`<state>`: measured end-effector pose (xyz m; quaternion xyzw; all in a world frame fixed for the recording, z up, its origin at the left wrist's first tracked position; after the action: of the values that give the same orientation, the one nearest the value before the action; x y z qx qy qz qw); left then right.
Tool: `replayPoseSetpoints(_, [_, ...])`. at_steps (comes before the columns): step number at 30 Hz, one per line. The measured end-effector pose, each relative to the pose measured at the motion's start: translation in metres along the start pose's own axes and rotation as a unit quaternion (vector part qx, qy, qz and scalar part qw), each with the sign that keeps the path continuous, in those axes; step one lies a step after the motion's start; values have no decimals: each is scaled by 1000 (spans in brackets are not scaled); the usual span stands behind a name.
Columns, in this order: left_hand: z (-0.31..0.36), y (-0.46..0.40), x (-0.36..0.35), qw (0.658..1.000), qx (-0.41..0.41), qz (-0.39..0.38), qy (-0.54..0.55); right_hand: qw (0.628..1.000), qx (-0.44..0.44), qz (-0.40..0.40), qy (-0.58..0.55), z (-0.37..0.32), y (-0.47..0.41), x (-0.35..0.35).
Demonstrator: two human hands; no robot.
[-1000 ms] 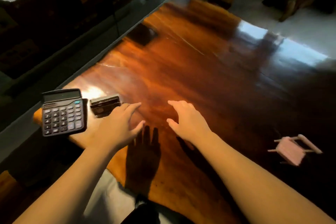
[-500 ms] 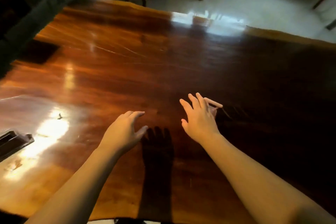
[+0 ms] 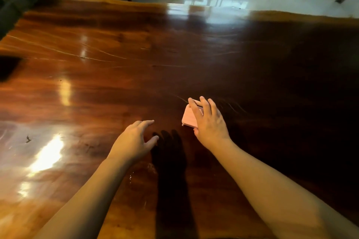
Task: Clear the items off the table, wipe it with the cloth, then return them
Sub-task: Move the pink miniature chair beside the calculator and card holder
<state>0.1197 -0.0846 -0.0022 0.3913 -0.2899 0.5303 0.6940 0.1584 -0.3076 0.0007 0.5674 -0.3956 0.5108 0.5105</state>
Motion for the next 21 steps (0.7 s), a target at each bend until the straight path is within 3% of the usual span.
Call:
replayPoseSetpoints(10, [-28, 20, 13, 999, 27, 8, 20, 998, 60, 35, -7, -43, -3, 25])
replayPoseSetpoints(21, [-154, 108, 87, 988, 119, 84, 51, 975, 211, 64, -28, -224, -25, 69])
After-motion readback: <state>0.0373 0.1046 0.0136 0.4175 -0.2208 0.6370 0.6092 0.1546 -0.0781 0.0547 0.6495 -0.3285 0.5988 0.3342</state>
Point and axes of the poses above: each hand's wrist, its own y-axis away from the middle knuckle, its own x-axis out of the back of the hand, z = x × y, the point moved 10 cm from there along -y, towards the middle knuckle
